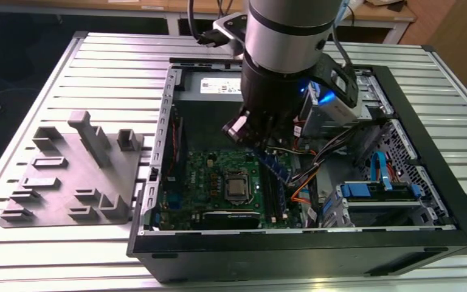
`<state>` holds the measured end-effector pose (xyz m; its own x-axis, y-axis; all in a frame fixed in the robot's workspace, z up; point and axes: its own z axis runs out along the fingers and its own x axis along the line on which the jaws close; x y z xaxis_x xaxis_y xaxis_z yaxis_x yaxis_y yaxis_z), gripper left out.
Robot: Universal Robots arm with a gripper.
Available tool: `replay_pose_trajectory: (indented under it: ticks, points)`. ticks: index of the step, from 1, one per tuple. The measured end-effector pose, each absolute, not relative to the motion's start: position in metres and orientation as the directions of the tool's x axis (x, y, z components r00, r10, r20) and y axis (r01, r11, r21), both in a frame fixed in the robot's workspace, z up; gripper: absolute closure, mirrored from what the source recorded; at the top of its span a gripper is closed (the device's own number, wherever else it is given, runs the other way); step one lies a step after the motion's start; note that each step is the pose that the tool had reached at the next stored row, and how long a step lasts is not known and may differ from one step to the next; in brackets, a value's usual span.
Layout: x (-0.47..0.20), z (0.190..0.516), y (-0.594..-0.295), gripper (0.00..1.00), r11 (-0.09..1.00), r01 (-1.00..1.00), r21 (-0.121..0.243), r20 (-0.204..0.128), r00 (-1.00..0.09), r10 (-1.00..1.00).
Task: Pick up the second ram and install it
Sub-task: 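Insert the second ram into the second slot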
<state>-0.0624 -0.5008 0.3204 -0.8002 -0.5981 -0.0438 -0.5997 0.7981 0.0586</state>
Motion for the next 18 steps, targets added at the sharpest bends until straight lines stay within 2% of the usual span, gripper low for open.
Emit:
replay_pose_trajectory:
  ticks: [18]
  points:
    - [-0.0624,0.3201,-0.5008,0.91,0.949,-0.311,0.059,-0.044,-0.95,-0.308]
